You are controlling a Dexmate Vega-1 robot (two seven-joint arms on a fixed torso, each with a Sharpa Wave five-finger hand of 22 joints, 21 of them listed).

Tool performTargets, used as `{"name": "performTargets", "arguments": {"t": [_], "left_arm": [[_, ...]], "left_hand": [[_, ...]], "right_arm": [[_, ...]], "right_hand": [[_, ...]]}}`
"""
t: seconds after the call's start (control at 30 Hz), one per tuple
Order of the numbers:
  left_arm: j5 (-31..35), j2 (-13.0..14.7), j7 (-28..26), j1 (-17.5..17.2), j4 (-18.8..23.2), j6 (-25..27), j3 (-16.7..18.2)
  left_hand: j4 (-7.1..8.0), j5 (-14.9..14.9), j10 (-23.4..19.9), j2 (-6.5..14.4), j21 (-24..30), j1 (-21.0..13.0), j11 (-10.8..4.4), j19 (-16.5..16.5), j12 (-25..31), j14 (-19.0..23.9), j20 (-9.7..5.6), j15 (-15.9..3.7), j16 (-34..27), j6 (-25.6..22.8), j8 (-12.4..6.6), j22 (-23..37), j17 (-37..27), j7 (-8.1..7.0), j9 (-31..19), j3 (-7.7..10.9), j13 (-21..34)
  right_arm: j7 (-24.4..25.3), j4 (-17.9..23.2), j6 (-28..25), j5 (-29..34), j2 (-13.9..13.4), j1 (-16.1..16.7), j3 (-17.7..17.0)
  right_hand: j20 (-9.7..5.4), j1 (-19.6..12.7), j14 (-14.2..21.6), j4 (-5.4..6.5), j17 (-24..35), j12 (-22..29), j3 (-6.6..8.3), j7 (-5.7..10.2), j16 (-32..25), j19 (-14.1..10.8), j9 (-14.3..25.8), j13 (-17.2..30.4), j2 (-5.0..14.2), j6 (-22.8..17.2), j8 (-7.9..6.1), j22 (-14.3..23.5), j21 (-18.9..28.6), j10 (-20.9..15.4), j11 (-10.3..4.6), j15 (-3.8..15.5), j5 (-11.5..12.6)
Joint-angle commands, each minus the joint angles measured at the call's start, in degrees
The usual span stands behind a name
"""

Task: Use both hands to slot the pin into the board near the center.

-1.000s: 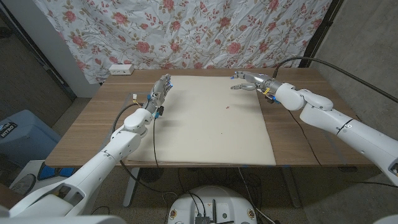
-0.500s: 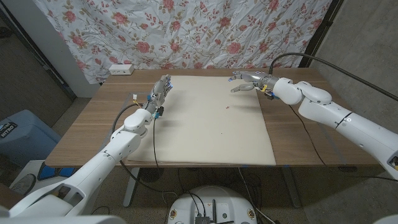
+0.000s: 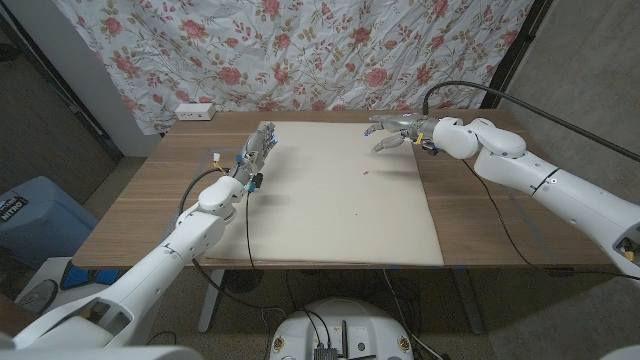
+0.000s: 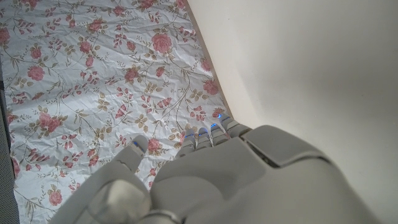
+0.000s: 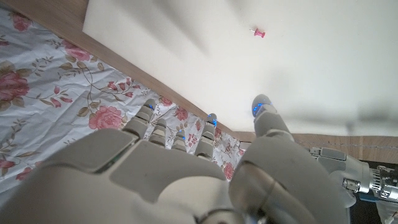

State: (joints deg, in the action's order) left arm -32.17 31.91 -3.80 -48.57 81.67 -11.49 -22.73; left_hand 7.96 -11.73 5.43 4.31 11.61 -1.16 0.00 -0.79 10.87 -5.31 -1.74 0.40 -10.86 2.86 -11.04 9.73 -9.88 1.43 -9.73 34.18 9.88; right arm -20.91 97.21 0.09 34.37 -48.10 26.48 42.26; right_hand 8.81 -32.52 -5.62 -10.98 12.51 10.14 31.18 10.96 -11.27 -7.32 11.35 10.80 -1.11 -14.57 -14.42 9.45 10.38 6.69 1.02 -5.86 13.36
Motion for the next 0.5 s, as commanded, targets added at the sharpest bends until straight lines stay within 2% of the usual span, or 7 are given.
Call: {"name": "performTargets", "arguments": {"t": [0.03, 0.23, 0.37, 0.5], "left_arm": [[-0.05, 0.33, -0.43, -0.36, 0.8, 0.43, 0.19], [-0.17, 0.3, 0.05, -0.03, 0.59, 0.72, -0.02], [-0.07, 0.25, 0.24, 0.27, 0.33, 0.74, -0.14], [-0.15, 0.3, 0.45, 0.48, 0.23, 1.15, -0.26]], "left_hand": [[0.0, -0.18, 0.0, 4.96, -0.04, -0.25, 0.06, 0.25, -0.05, 0.15, -0.8, 0.11, 0.23, -0.17, 0.0, 0.15, -0.15, 0.0, -0.2, 0.61, 0.15], [0.01, -0.18, -0.02, 4.98, -0.08, -0.24, -0.03, 0.26, -0.07, 0.19, -0.79, 0.08, 0.26, -0.17, 0.04, 0.15, -0.14, -0.01, -0.2, 0.7, 0.15], [0.02, -0.17, -0.04, 4.98, -0.08, -0.24, -0.01, 0.35, -0.09, 0.24, -0.81, 0.07, 0.28, -0.18, 0.06, 0.15, -0.14, -0.06, -0.2, 0.76, 0.15], [0.02, -0.17, -0.03, 4.98, -0.08, -0.24, -0.02, 0.4, -0.1, 0.26, -0.81, 0.06, 0.29, -0.18, 0.08, 0.15, -0.14, -0.07, -0.2, 0.8, 0.15]], "right_arm": [[-4.44, -0.76, 0.47, 3.85, 1.0, -2.5, 1.76], [-5.93, -0.64, 0.09, 6.4, 1.41, -3.28, 2.69], [-7.21, -0.99, 0.06, 6.91, 1.83, -3.76, 3.08], [-8.39, -1.2, 0.14, 8.3, 2.28, -4.39, 3.88]], "right_hand": [[0.27, -1.71, -0.08, -0.11, -0.07, 0.51, 0.65, -0.19, -0.43, -0.15, 0.22, 0.32, -1.02, -2.3, -1.09, 0.12, 0.16, 0.34, -0.17, -0.06, 0.45], [0.13, -3.14, 0.01, -0.05, -0.11, 0.71, 0.8, 0.19, -0.55, -0.55, 0.35, 0.31, -1.85, -3.68, -1.78, 0.13, 0.32, 0.15, -0.3, -0.03, 0.45], [0.1, -4.59, 1.18, 0.0, -0.14, 1.12, 0.9, 0.68, -1.06, -0.67, 0.46, 0.3, -2.71, -3.98, -2.04, 0.13, 0.33, -0.86, -0.67, 1.22, 0.29], [0.27, -5.21, 1.16, 0.04, -0.16, 1.16, 0.88, 0.92, -1.05, -0.44, 0.5, 0.3, -3.16, -4.4, -2.27, 0.15, 0.24, -1.06, -0.77, 1.4, 0.2]]}}
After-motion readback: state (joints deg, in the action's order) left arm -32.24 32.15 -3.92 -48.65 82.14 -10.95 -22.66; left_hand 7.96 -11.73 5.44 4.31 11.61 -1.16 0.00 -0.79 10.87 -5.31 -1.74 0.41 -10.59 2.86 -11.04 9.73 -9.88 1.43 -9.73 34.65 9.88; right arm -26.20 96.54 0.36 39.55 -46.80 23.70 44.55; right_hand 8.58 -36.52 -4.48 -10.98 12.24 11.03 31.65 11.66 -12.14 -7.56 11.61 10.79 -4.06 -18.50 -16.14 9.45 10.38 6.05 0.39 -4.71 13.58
